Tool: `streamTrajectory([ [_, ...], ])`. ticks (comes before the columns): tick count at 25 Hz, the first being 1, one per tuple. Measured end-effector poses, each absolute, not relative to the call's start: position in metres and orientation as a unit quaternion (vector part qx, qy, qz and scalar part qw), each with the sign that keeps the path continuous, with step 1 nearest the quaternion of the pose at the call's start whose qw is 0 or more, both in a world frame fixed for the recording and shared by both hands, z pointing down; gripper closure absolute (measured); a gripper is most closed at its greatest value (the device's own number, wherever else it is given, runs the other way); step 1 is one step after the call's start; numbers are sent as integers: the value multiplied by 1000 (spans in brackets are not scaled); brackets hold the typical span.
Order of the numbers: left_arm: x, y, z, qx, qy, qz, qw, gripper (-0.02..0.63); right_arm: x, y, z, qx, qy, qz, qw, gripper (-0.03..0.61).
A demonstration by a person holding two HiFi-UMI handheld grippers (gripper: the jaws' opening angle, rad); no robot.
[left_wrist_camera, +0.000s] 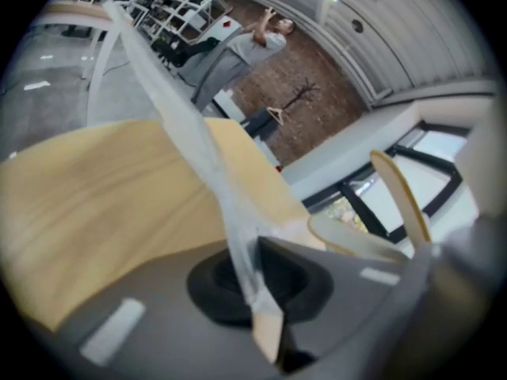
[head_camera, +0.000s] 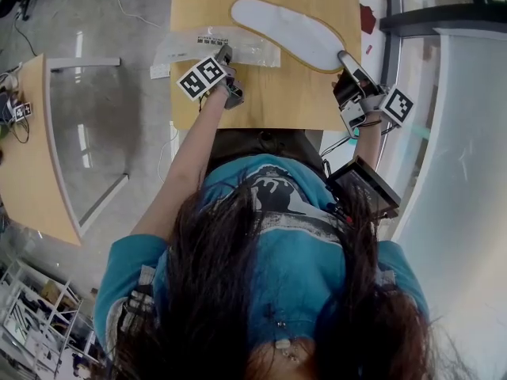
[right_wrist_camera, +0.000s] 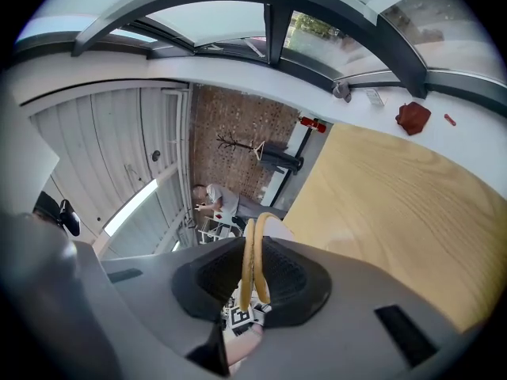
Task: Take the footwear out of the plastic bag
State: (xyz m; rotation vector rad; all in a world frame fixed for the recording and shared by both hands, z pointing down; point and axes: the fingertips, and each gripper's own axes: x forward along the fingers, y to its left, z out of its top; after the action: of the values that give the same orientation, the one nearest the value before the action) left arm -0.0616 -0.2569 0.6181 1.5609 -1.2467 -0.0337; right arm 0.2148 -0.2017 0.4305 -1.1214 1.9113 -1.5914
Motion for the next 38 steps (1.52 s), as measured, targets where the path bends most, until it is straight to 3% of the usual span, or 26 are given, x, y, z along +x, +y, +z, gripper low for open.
streamTrajectory([
  [7,-14,-275,621,660,-478,-30,579,592,228,-197,431,-423,669,-570,220,508],
  [9,-3,-276,619,664,-462,-35,588,528,232,-195,432,-426,666,-571,222,508],
  [11,3,-280,617,668,-439,-44,599,378,231,-197,435,-429,663,-572,222,508],
  [12,7,-281,615,669,-431,-46,604,345,232,-197,436,-431,661,-573,223,508],
  [17,4,-271,608,614,-438,-51,655,264,228,-199,439,-428,657,-578,226,508],
  [21,-9,-248,607,571,-454,-43,683,262,219,-201,441,-414,656,-586,234,508],
  [28,-28,-223,592,631,-450,14,631,262,190,-208,465,-398,648,-609,226,508],
  [38,-59,-210,562,673,-430,-30,601,262,158,-209,542,-444,581,-650,206,506],
])
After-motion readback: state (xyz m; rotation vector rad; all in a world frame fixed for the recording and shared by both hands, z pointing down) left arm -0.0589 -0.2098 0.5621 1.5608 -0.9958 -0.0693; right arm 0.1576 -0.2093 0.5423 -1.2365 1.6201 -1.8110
